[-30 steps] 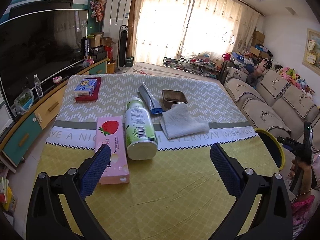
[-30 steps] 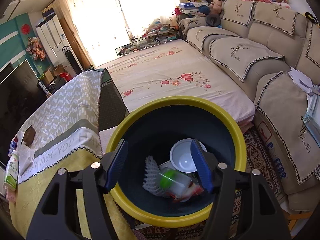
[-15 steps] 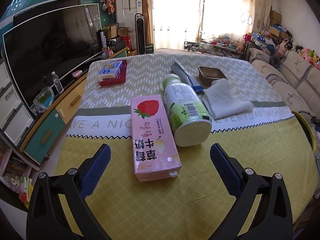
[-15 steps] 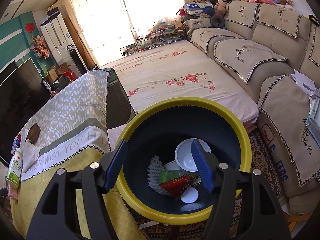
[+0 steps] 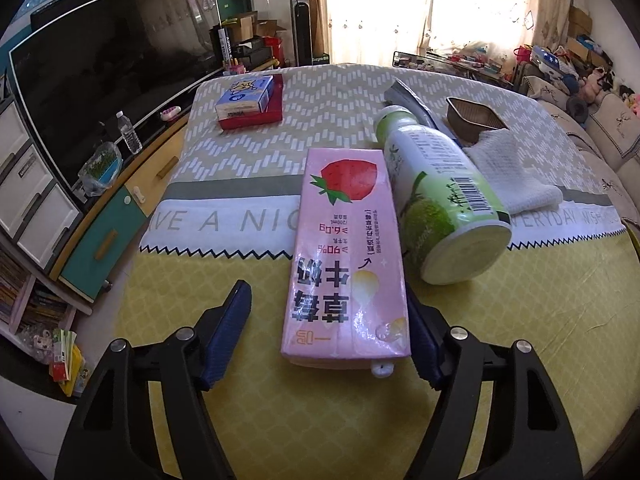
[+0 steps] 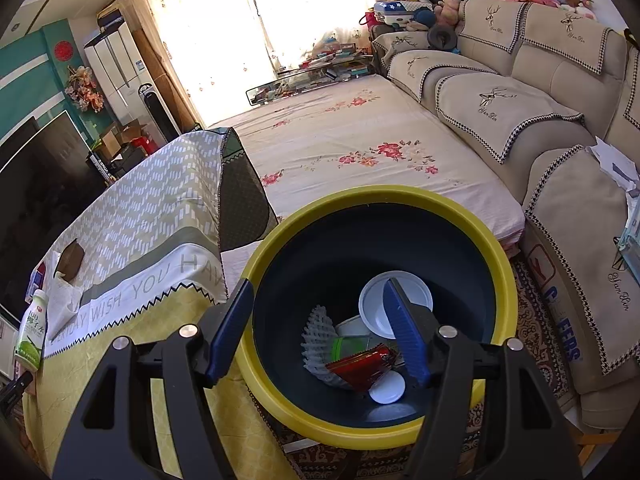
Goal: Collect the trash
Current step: 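Reach the left tool to the pink strawberry milk carton and grasp it, then carry the milk carton over the bin and open the left tool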
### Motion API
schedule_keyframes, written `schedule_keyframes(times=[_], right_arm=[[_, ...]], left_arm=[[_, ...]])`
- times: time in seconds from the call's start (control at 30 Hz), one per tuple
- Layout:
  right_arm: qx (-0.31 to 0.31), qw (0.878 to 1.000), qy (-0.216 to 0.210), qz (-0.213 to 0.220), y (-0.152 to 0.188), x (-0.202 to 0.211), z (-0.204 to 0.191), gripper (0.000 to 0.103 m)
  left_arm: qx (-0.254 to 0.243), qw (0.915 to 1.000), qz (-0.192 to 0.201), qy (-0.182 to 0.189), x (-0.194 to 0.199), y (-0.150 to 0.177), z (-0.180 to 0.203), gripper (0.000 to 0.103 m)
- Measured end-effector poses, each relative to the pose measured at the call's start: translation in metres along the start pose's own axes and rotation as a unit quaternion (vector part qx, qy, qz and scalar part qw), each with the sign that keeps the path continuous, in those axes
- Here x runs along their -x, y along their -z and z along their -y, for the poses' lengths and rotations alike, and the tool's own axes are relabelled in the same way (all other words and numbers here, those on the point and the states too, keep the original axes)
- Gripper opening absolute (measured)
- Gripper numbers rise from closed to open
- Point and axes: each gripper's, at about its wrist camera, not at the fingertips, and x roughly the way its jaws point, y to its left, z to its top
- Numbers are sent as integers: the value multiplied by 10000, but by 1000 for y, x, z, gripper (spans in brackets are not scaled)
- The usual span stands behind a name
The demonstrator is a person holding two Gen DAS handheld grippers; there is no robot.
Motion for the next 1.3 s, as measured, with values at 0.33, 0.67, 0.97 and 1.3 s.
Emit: schedule_keyframes(times=[0.33, 0.67, 0.97, 1.3], right_arm=[[89, 9999, -45, -77, 1, -5, -8, 65], [150, 9997, -116, -124, 2, -7, -13, 65], [99, 9998, -145, 33, -1, 7, -8, 65], [-65, 9991, 159, 384, -7, 37, 33, 66]], left_arm=[[-49, 9997, -32, 241, -26, -21, -9, 64], [363, 9988, 223, 231, -2, -17, -28, 49], [-82, 9935, 963, 600, 84, -19, 13, 49], [-1205, 9608, 767, 2377, 89, -56, 168, 49]])
